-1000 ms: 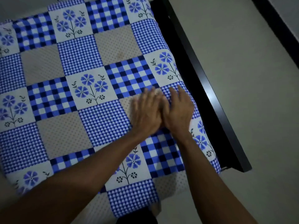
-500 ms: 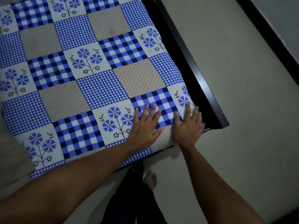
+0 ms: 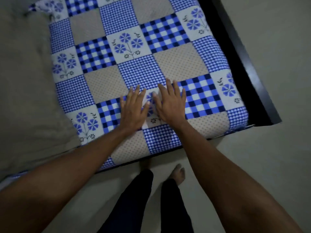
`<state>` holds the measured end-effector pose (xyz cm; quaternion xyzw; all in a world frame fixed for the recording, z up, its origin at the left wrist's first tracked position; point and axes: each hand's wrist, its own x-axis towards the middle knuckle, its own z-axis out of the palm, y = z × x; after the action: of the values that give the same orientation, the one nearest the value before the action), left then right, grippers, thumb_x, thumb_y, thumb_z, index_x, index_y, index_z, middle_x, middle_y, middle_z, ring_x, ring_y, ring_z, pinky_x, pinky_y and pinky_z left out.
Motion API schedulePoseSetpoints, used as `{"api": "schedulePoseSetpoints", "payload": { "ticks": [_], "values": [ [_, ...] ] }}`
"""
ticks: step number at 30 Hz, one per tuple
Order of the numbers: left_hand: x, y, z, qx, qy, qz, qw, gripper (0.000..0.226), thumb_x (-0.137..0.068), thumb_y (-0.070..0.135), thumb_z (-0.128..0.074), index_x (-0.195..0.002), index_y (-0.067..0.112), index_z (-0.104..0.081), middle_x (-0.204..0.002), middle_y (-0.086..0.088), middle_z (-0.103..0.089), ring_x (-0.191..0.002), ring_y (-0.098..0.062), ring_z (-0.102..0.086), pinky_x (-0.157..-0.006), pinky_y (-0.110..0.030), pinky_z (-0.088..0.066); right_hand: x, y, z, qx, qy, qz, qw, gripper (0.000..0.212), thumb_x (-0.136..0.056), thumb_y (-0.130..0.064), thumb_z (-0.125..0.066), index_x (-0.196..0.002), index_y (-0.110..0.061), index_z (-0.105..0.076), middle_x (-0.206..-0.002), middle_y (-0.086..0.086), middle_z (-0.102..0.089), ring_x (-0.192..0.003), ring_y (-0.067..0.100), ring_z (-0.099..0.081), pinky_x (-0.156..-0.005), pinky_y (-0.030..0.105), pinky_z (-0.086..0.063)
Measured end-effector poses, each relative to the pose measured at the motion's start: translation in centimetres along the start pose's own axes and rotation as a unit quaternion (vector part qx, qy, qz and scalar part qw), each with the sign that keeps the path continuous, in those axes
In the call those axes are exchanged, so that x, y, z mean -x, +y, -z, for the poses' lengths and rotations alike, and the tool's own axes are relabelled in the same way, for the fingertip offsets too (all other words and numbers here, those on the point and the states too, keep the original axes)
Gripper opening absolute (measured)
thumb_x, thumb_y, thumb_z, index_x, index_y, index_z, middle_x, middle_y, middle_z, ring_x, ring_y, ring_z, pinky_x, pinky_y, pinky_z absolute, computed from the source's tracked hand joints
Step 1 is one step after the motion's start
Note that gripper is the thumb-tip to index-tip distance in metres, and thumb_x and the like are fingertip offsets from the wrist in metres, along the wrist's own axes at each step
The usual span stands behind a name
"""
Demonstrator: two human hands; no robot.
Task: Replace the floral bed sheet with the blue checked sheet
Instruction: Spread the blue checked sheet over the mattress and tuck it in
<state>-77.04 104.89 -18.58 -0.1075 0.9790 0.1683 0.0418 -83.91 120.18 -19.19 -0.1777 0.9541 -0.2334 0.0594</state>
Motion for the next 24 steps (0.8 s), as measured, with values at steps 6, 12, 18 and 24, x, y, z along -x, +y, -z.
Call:
{"api": "schedulePoseSetpoints", "payload": {
  "ticks": [6,12,18,24],
  "values": [
    [1.4,-10.7,0.9,-0.102,-0.052,0.086,0.99,0.067,-0.1,0.063,-0.017,-0.158,0.029,-0.009,-0.166,0.002,-0.001,-0.152,-0.022,0.002,-0.117,-0.064,0.001,1.6,-2.9,-6.0,0.073,-0.057,0.011,0.996,0.06,-0.105,-0.056,-0.024,-0.157,-0.027,-0.026,-0.167,0.003,-0.013,-0.154,0.024,-0.008,-0.121,0.058,-0.003],
    [8.0,-9.4,-1.5,-0.135,-0.045,-0.037,0.989,0.069,-0.101,0.059,-0.027,-0.158,0.024,-0.009,-0.166,-0.003,0.0,-0.152,-0.026,0.004,-0.117,-0.063,-0.004,7.9,-2.7,-6.1,0.102,0.005,-0.064,0.993,0.059,-0.104,-0.057,-0.03,-0.157,-0.03,-0.026,-0.166,0.002,-0.016,-0.154,0.022,-0.011,-0.121,0.057,-0.009],
    [9.1,-8.9,-0.1,-0.003,-0.049,-0.05,0.998,0.059,-0.102,0.051,-0.03,-0.154,0.024,-0.028,-0.164,0.0,-0.017,-0.152,-0.018,-0.004,-0.117,-0.061,-0.009,8.3,-8.1,-6.8,0.067,-0.005,-0.092,0.993,0.055,-0.102,-0.051,-0.039,-0.149,-0.023,-0.043,-0.162,0.007,-0.029,-0.152,0.026,-0.019,-0.119,0.061,-0.01],
    [1.6,-16.5,6.1,-0.001,0.058,0.059,0.997,0.053,-0.103,0.046,-0.027,-0.152,0.025,-0.035,-0.162,0.0,-0.022,-0.152,-0.02,-0.011,-0.119,-0.06,0.0,-2.6,-17.6,-9.6,0.009,-0.028,0.029,0.999,0.052,-0.105,-0.048,-0.035,-0.15,-0.022,-0.041,-0.162,0.005,-0.029,-0.151,0.027,-0.019,-0.119,0.06,-0.013]
  ]
}}
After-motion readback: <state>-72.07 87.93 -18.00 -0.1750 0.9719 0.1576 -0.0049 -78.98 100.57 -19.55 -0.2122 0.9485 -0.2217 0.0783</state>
